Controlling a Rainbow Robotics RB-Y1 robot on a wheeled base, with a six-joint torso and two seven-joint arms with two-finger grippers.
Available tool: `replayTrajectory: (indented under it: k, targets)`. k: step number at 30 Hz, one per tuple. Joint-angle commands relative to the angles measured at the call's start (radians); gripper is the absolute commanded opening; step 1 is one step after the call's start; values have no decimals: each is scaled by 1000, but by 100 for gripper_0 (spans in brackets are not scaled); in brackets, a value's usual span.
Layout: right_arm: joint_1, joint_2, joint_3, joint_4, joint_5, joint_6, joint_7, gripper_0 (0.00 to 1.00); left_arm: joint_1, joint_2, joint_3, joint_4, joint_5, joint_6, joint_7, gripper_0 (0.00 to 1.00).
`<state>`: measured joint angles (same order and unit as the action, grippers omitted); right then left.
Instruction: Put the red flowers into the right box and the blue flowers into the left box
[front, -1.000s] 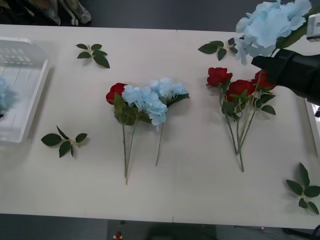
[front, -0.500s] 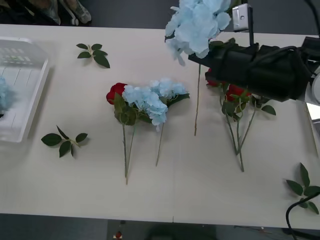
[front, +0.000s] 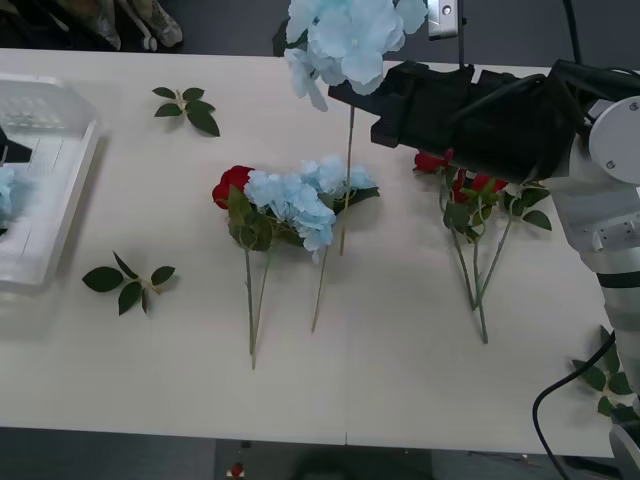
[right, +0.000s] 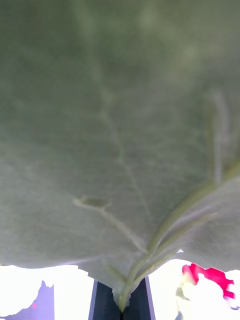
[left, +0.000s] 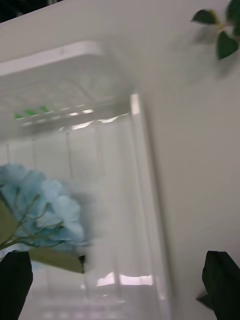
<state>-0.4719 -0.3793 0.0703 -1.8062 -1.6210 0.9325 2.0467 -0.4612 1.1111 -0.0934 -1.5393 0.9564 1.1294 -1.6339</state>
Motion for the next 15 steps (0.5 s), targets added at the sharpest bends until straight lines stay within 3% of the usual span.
replayTrajectory:
  k: [1,8,15]
  targets:
    - [-16,-3,-12,-30,-62,8,44,0,-24,-39,15,-64,102,-51,-27,100]
    - [-16,14,-10,-30,-63,-20,72,0,9,-155,57,-203,254,-82,-67,100]
    - [-16,30,-10,-30,-59,-23,89,0,116,-340,152,-292,370,-82,-281,100]
